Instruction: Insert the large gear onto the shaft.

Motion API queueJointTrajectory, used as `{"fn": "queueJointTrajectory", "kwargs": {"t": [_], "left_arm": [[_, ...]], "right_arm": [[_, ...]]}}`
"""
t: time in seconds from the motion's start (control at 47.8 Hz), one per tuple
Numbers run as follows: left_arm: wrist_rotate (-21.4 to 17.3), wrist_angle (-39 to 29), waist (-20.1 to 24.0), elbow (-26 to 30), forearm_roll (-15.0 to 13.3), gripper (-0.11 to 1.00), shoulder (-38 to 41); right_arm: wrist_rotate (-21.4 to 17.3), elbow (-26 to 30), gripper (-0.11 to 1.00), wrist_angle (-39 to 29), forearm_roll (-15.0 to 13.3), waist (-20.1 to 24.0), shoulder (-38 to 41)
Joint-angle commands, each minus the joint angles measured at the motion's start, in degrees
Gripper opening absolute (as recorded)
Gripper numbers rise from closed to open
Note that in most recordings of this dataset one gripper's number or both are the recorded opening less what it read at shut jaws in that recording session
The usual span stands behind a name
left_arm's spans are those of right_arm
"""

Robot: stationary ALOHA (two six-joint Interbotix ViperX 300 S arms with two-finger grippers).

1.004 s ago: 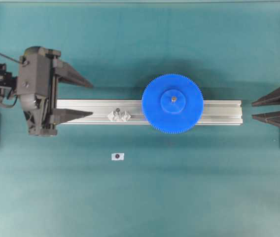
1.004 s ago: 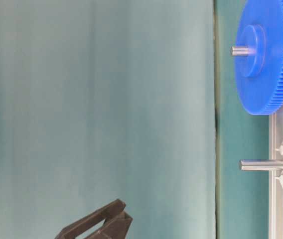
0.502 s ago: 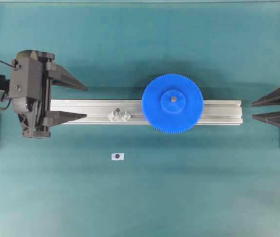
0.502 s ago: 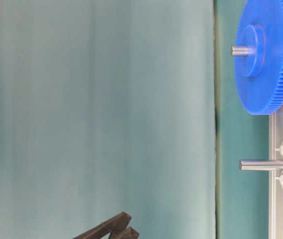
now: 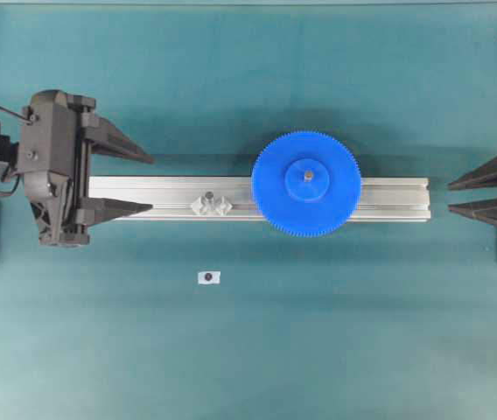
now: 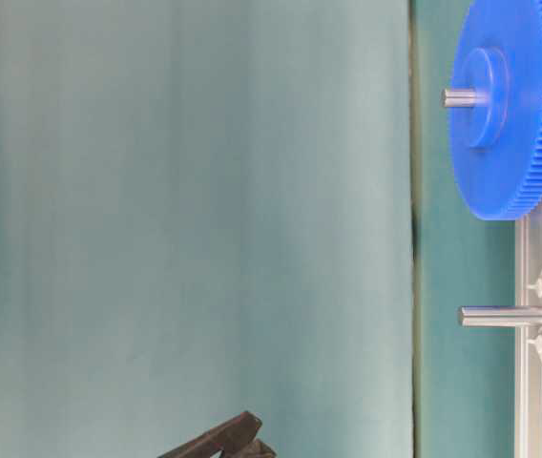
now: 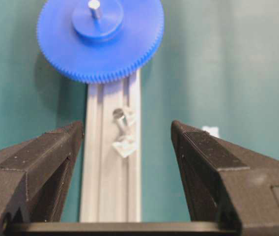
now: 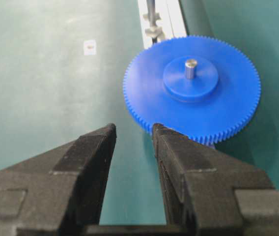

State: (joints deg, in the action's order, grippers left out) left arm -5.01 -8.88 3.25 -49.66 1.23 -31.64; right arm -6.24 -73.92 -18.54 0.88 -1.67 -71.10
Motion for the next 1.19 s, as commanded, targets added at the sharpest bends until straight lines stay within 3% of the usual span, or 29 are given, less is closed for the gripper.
{"fn": "queueJointTrajectory", "kwargs": {"t": [0.0, 1.172], "left_arm": [[0.7, 0.7, -0.2, 0.6, 0.3, 0.72, -0.2], [1.1, 5.2, -0.9, -1.0, 0.1, 0.72, 1.8]], "right_arm": [[-0.5, 0.9, 0.43, 0.3, 0.1, -0.2, 0.4], [-0.5, -0.1, 0.43, 0.3, 0.1, -0.2, 0.4]]}}
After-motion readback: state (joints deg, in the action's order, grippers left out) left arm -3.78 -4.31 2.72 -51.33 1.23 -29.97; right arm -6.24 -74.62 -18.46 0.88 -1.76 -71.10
